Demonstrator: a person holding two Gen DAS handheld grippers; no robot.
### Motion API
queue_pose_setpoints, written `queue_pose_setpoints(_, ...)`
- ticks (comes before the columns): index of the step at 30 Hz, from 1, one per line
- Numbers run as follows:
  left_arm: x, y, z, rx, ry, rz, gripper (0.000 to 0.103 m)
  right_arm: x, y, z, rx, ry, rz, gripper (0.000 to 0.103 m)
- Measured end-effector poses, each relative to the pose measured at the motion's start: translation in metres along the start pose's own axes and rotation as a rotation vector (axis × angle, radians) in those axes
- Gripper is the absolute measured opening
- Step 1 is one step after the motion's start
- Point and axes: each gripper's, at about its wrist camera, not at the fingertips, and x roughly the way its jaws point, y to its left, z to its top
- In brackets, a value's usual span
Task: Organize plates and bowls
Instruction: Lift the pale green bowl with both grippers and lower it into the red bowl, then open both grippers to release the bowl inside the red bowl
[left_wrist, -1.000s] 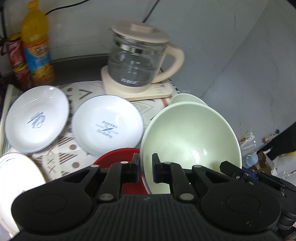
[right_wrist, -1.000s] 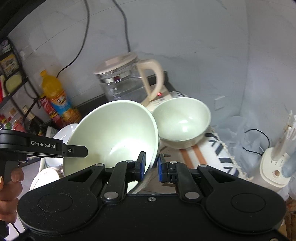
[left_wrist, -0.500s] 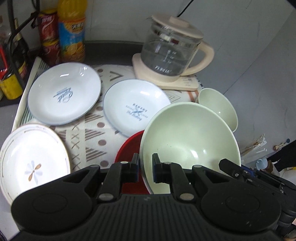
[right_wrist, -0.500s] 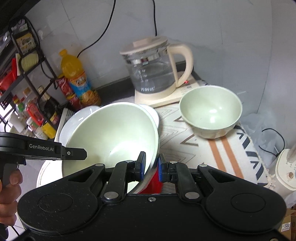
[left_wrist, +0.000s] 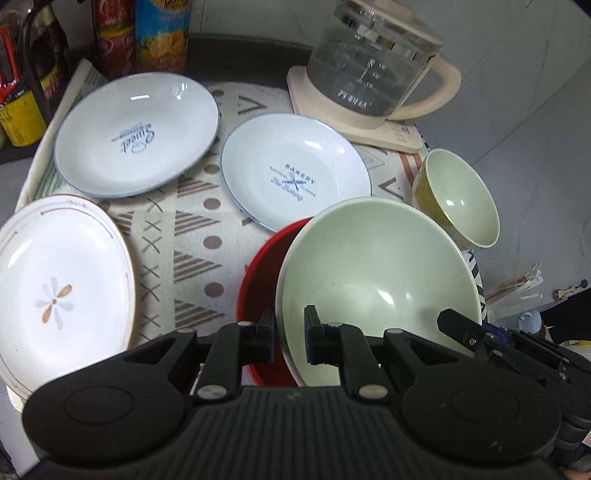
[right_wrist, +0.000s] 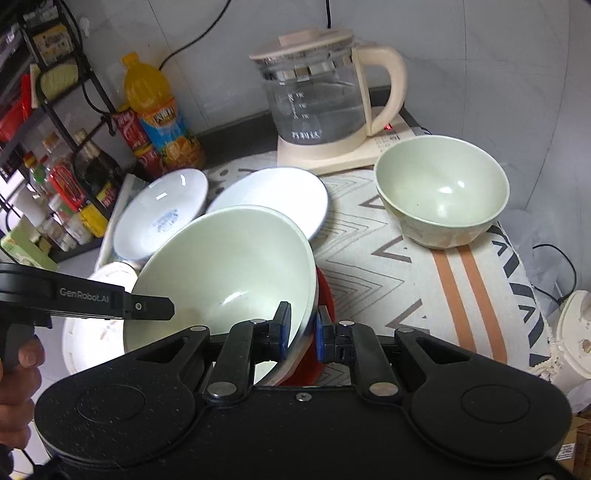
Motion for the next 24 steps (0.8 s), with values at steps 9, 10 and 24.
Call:
queue_pose_setpoints(9, 0.015, 0.004, 0.003, -0.002, 0.042, 0.021, 0.012, 0.015, -0.001, 0.000, -0.027, 0.025, -0.015, 0.013)
queue_pose_setpoints(10, 0.015, 0.003, 0.004, 0.002, 0.045, 0.026, 0.013, 0.017, -0.002, 0.000, -0.025, 0.026, -0.017, 0.012)
queue_pose_setpoints(24, -0.016, -0.007, 0.022, 0.050, -0.029, 0.060, 0.034, 0.019, -0.007, 0.009, 0.020, 0.011, -0.030, 0.012)
